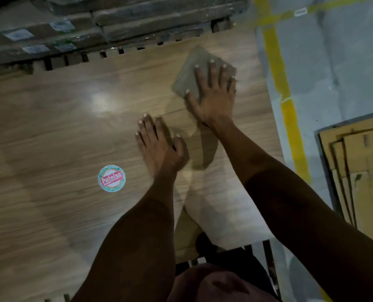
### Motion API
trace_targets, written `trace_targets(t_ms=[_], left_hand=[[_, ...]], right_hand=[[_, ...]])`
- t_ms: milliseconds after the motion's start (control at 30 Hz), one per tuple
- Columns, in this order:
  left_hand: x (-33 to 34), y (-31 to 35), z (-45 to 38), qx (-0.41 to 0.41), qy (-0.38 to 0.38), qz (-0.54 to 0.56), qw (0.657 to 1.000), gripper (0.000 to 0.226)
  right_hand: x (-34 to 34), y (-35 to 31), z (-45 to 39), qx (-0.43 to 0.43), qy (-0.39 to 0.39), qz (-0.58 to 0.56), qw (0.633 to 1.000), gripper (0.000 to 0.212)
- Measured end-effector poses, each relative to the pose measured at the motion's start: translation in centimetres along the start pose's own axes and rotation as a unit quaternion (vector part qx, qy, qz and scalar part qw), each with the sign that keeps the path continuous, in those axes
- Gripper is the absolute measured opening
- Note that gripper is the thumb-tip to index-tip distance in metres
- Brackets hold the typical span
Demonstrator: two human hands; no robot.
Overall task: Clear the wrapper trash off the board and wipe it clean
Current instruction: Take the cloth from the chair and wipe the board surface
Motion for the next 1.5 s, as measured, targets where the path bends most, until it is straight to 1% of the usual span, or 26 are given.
trace_targets(t_ms=[100, 133, 167, 200, 267, 333, 400, 467, 600, 667, 700, 800, 833, 867, 967, 1000, 1033, 1133, 1167, 1200, 1267, 1300, 1400, 1433, 1467, 1500], left_hand=[[0.0, -0.2, 0.0, -0.005, 0.006, -0.005, 1.0, 0.077], [0.0, -0.3, 0.0, -0.008, 0.007, -0.006, 1.0, 0.076], [0.0, -0.3, 0.0, -0.01, 0.007, -0.006, 1.0, 0.076], [0.0, -0.3, -0.1, -0.012, 0.008, -0.006, 1.0, 0.077], [0.1, -0.2, -0.2, -0.013, 0.006, -0.005, 1.0, 0.077], [0.2, -0.1, -0.2, -0.012, 0.006, -0.004, 1.0, 0.076], [0.2, -0.1, -0.2, -0.012, 0.007, -0.003, 1.0, 0.076], [0.1, -0.2, -0.2, -0.013, 0.009, -0.006, 1.0, 0.076], [0.1, -0.1, -0.2, -0.011, 0.014, -0.007, 1.0, 0.076], [0.2, -0.2, -0.2, -0.013, 0.014, -0.007, 1.0, 0.077], [0.2, -0.2, -0.2, -0.013, 0.014, -0.006, 1.0, 0.076], [0.2, -0.2, -0.1, -0.011, 0.014, -0.004, 1.0, 0.075], [0.1, -0.2, -0.1, -0.012, 0.013, -0.001, 1.0, 0.075], [0.1, -0.2, -0.1, -0.013, 0.011, 0.002, 1.0, 0.075], [0.1, -0.1, -0.1, -0.015, 0.01, 0.004, 1.0, 0.076], [0.0, -0.1, -0.1, -0.014, 0.013, 0.001, 1.0, 0.076], [0.0, -0.2, -0.1, -0.014, 0.013, -0.001, 1.0, 0.076], [0.1, -0.3, 0.0, -0.012, 0.006, -0.004, 1.0, 0.077], [0.0, -0.2, 0.0, -0.011, 0.006, -0.004, 1.0, 0.077], [0.1, -0.2, -0.1, -0.011, 0.006, -0.003, 1.0, 0.076], [0.1, -0.1, -0.1, -0.013, 0.009, -0.001, 1.0, 0.076], [0.1, -0.2, -0.1, -0.014, 0.012, -0.002, 1.0, 0.075], [0.0, -0.3, -0.1, -0.01, 0.015, 0.0, 1.0, 0.076], [0.1, -0.3, -0.1, -0.011, 0.012, -0.001, 1.0, 0.076], [0.0, -0.2, 0.0, -0.014, 0.008, -0.004, 1.0, 0.077], [-0.1, -0.1, 0.1, -0.015, 0.007, -0.006, 1.0, 0.077]], right_hand=[[-0.1, -0.1, -2.8, 0.193, 0.034, -0.03, 0.98, 0.076], [-0.1, -0.9, -3.6, 0.227, 0.041, -0.038, 0.972, 0.076], [-0.1, -1.8, -4.3, 0.229, 0.037, -0.043, 0.972, 0.076], [0.1, -2.7, -4.8, 0.194, 0.023, -0.043, 0.98, 0.076], [0.5, -3.9, -5.4, 0.058, -0.012, -0.022, 0.998, 0.076], [0.4, -3.4, -5.8, -0.042, -0.021, -0.007, 0.999, 0.076], [0.0, -1.8, -6.7, -0.063, -0.022, -0.004, 0.998, 0.076], [-0.7, 0.4, -7.5, -0.023, -0.006, -0.003, 1.0, 0.077], [-1.7, 4.4, -8.4, 0.167, 0.055, -0.026, 0.984, 0.076], [-1.6, 4.0, -8.2, 0.214, 0.057, -0.038, 0.974, 0.076], [-1.5, 3.4, -7.9, 0.201, 0.051, -0.038, 0.977, 0.077], [-1.2, 2.8, -6.3, 0.027, 0.018, -0.003, 0.999, 0.075], [-1.3, 3.6, -5.9, -0.006, 0.018, 0.004, 1.0, 0.075], [-1.6, 4.5, -5.5, 0.004, 0.027, 0.006, 1.0, 0.074], [-1.7, 6.6, -4.3, 0.166, 0.051, -0.017, 0.985, 0.076], [-1.6, 6.4, -3.9, 0.187, 0.047, -0.021, 0.981, 0.076], [-1.5, 5.9, -3.4, 0.181, 0.042, -0.022, 0.982, 0.076], [-1.2, 5.1, -0.4, 0.075, 0.029, -0.005, 0.997, 0.073], [-1.1, 5.3, 0.9, 0.064, 0.032, 0.004, 0.997, 0.072], [-0.9, 5.7, 2.2, 0.092, 0.04, 0.01, 0.995, 0.072], [-0.6, 5.9, 4.6, 0.213, 0.059, -0.004, 0.975, 0.072], [-0.5, 5.6, 5.6, 0.243, 0.058, -0.009, 0.968, 0.073], [-0.1, 4.7, 9.5, 0.144, 0.034, 0.017, 0.989, 0.072], [0.0, 4.9, 11.2, 0.131, 0.033, 0.025, 0.99, 0.072], [0.1, 5.2, 12.9, 0.164, 0.041, 0.025, 0.985, 0.072], [0.1, 5.5, 14.5, 0.229, 0.054, 0.019, 0.972, 0.071]])
Point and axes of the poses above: each hand's wrist, its own z-axis away from the middle knuckle, its own x-axis out of the palm, y = z × x, the point moved 2 cm from there along -z, towards the middle knuckle, and after that the axes turned 13 degrees about -x, right-handed, at the moved point
